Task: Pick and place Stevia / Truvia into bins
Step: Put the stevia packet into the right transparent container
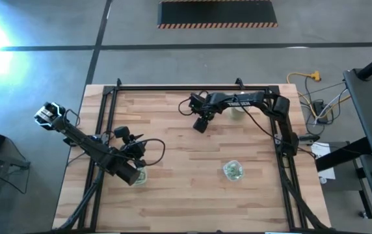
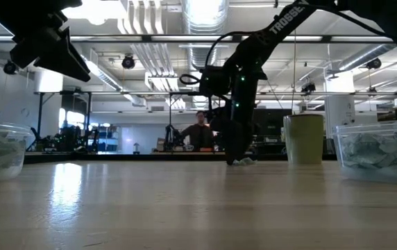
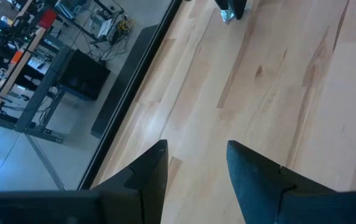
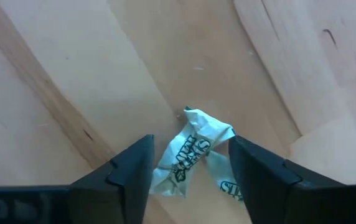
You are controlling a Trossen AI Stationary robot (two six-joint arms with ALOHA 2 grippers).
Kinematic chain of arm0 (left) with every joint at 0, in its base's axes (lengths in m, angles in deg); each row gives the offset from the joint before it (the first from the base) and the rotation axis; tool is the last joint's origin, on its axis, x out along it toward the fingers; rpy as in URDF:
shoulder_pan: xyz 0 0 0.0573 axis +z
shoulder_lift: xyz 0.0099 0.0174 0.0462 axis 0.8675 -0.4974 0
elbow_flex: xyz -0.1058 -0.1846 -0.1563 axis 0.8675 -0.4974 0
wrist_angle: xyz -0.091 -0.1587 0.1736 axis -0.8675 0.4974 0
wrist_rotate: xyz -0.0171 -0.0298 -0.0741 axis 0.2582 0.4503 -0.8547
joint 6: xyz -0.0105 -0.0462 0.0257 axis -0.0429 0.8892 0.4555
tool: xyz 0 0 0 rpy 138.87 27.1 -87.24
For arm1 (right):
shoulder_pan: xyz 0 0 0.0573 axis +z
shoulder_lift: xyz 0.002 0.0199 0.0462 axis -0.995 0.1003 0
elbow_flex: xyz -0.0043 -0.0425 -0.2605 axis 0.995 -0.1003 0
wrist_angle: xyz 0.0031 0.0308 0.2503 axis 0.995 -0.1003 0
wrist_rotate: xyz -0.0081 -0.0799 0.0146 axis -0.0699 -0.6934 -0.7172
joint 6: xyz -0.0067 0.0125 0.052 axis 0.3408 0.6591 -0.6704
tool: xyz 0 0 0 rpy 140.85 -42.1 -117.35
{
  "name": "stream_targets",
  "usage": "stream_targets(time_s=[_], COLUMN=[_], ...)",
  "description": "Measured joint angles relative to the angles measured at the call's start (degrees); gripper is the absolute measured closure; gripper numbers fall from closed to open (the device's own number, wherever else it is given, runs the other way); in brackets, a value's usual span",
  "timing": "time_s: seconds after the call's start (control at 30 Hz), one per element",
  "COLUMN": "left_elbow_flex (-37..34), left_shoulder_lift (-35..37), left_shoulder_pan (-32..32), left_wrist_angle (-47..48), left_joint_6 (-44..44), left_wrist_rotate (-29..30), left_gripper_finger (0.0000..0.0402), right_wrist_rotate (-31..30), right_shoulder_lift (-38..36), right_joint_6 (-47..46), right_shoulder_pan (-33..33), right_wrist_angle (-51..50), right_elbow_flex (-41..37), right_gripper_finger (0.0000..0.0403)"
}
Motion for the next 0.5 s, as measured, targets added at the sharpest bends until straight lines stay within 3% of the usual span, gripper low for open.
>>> stream_targets(time_s=[0.5], left_elbow_flex=[0.0], left_shoulder_lift=[0.0], left_shoulder_pan=[0.02], left_wrist_angle=[0.02], left_joint_6=[-0.01], left_wrist_rotate=[0.0], left_gripper_finger=[0.0254], right_wrist_rotate=[0.05], right_shoulder_lift=[-0.09], right_joint_6=[1.97], right_shoulder_pan=[0.15], right_wrist_angle=[0.83], right_elbow_flex=[0.0], right_gripper_finger=[0.0349])
